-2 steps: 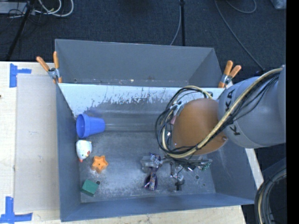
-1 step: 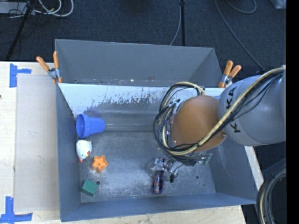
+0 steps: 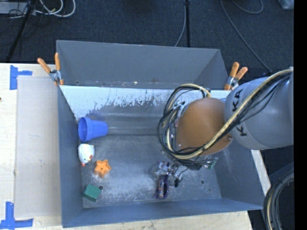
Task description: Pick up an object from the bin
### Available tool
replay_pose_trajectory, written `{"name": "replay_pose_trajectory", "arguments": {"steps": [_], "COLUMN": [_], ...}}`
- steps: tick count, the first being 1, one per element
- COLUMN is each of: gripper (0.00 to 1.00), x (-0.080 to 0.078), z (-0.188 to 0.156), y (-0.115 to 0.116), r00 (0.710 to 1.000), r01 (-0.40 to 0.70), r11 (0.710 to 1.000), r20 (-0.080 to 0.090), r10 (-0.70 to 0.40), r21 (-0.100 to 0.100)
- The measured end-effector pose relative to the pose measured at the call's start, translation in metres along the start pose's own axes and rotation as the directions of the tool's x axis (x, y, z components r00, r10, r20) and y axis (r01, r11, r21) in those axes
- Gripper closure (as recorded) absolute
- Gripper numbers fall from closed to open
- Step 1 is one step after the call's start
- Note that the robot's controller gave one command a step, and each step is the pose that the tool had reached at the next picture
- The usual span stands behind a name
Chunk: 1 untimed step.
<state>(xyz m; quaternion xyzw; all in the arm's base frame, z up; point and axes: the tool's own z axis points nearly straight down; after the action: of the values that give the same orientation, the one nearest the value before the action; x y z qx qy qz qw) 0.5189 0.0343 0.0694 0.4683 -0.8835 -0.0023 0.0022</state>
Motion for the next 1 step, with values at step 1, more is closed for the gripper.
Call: {"name": "replay_pose_trajectory", "arguments": {"steps": [1], "gripper": [1.0], "x": [0.0002], "z": [-0.0021], "y": [0.0006], "r00": [1.0], "r01": [-0.001], "r11": [1.0], "r20": [-0.001], "r10": [0.001], "r21": [-0.002]}}
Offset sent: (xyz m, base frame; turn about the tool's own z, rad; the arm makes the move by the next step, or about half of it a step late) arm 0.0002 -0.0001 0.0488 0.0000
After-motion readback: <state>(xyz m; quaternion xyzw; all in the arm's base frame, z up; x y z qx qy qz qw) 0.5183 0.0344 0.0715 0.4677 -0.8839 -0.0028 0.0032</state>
